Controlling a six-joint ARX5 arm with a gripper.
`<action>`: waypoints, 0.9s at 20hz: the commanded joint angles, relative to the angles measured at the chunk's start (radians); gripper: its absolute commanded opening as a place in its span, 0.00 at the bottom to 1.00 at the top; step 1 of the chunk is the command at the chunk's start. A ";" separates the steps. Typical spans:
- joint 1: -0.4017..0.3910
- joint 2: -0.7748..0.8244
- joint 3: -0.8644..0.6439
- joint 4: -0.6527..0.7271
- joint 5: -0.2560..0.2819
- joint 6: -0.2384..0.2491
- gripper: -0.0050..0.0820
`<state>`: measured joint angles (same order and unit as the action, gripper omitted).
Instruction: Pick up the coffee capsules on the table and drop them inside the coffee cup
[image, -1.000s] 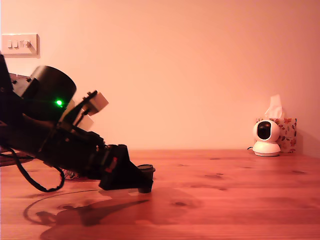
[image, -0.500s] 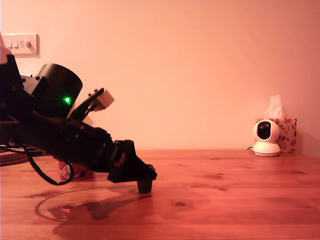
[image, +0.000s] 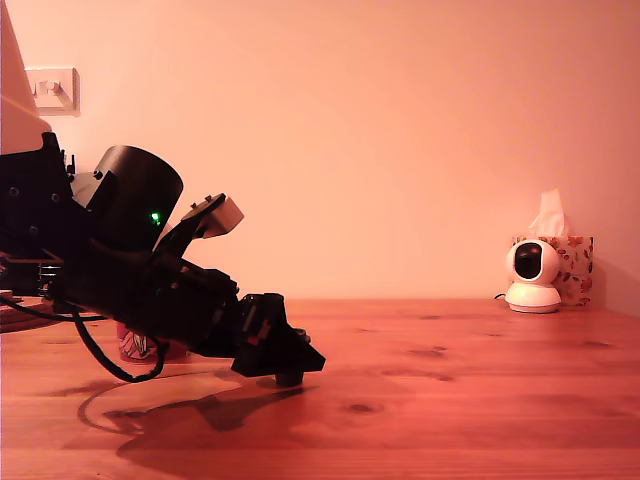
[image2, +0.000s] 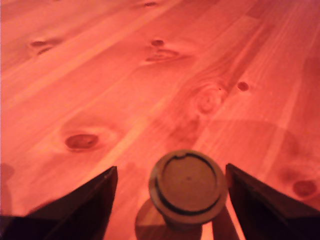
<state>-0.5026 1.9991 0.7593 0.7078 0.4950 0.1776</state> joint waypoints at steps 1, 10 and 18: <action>-0.003 0.018 0.000 0.004 -0.002 -0.004 0.77; -0.005 0.020 0.000 0.003 -0.006 -0.002 0.63; -0.005 0.020 0.000 -0.005 -0.006 0.006 0.24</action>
<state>-0.5026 1.9991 0.7593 0.7002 0.4885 0.1791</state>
